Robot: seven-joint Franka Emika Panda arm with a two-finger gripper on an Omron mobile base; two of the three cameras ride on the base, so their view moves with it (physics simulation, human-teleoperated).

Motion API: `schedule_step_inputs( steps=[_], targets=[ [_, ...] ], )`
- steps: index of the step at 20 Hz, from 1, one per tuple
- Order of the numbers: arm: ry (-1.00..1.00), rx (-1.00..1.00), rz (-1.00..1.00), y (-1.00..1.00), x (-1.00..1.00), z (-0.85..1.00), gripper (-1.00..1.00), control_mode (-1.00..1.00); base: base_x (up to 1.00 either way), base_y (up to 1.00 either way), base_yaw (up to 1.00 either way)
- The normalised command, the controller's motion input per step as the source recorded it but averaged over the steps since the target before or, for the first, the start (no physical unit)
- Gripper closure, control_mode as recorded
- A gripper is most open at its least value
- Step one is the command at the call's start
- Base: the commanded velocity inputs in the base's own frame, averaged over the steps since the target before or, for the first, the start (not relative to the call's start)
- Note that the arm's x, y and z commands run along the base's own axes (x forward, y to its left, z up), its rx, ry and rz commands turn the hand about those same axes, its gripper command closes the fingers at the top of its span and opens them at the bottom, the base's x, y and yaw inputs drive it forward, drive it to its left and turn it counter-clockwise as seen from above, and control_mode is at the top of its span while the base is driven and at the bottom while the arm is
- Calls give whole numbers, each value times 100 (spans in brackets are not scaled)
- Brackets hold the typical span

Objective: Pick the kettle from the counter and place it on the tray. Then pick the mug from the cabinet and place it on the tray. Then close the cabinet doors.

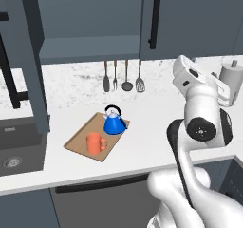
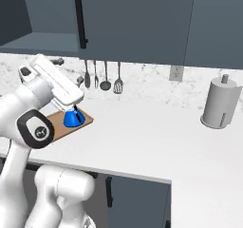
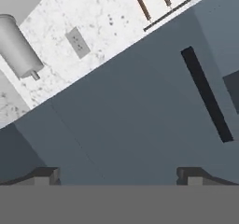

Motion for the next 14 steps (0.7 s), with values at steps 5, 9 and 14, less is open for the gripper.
schedule_step_inputs(
  steps=[5, 9, 14],
  targets=[
    [22, -49, -20, 73, -9, -45, -100, -100, 0, 0, 0],
    [2, -32, 0, 10, -11, -51, -100, -100, 0, 0, 0],
    [-3, -21, -9, 10, -49, -15, -100, -100, 0, 0, 0]
  ],
)
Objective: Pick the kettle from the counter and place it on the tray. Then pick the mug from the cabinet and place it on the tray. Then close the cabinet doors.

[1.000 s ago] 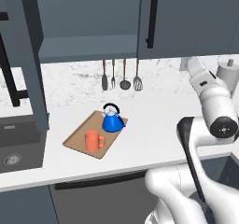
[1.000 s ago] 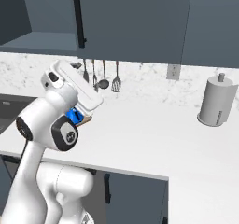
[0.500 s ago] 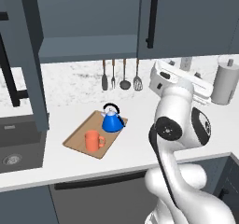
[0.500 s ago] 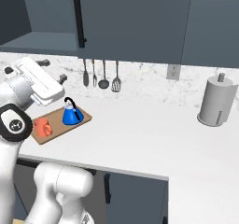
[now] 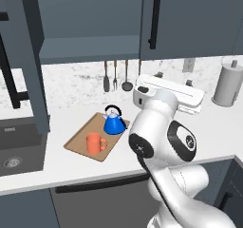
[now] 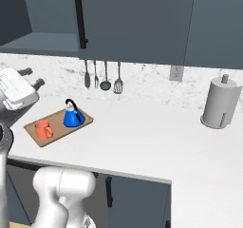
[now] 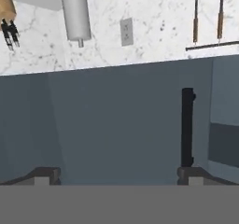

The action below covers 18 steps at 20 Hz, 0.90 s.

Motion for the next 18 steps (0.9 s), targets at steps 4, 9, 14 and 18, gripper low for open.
schedule_step_inputs(
  steps=[4, 9, 14, 18],
  targets=[
    [0, -17, -18, 13, -20, -18, -100, -100, 0, 0, 0],
    [0, -12, -18, 4, 0, -31, -100, -100, 0, 0, 0],
    [0, -3, -13, 0, 0, -30, -100, -100, 0, 0, 0],
    [0, -4, -9, 0, 0, -27, -100, -100, 0, 0, 0]
  ],
)
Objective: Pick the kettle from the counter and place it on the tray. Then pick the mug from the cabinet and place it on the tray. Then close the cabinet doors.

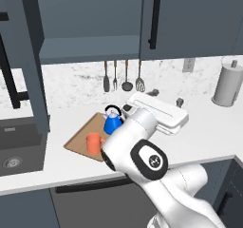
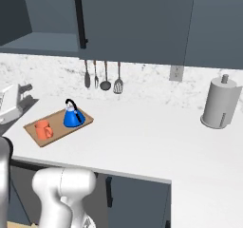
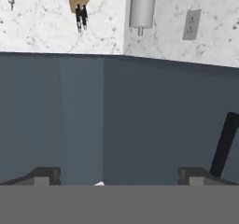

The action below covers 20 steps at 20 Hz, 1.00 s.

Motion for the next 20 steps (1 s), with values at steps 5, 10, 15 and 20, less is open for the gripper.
schedule_step_inputs(
  steps=[5, 10, 15, 20],
  targets=[
    [-1, -11, -6, 42, -1, -14, -100, -100, 0, 0, 0],
    [-2, -15, -4, 100, -2, 0, -100, -100, 0, 0, 0],
    [-4, -9, -2, 78, -2, 0, -100, -100, 0, 0, 0],
    [-6, -5, 0, 72, -1, -11, -100, -100, 0, 0, 0]
  ],
)
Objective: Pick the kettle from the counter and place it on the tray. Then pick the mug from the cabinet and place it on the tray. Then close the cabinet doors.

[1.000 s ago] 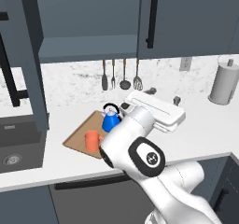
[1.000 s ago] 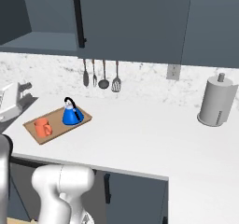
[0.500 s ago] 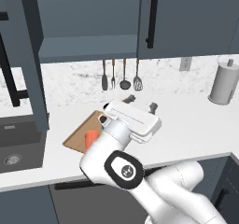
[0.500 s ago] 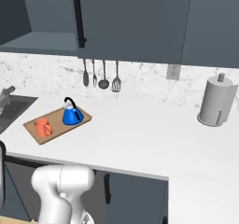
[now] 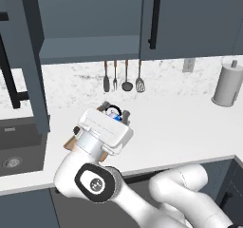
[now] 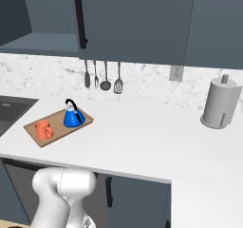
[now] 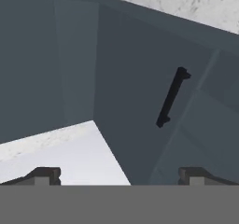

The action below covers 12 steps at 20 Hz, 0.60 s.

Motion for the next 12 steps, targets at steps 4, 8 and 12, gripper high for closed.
schedule_step_inputs(
  steps=[4, 8, 12],
  targets=[
    [-5, 0, 0, 60, 0, -24, -100, -100, 0, 0, 0],
    [0, 0, 0, 41, 0, -20, -100, -100, 0, 0, 0],
    [1, 0, 0, 39, 0, -9, -100, -100, 0, 0, 0]
  ],
)
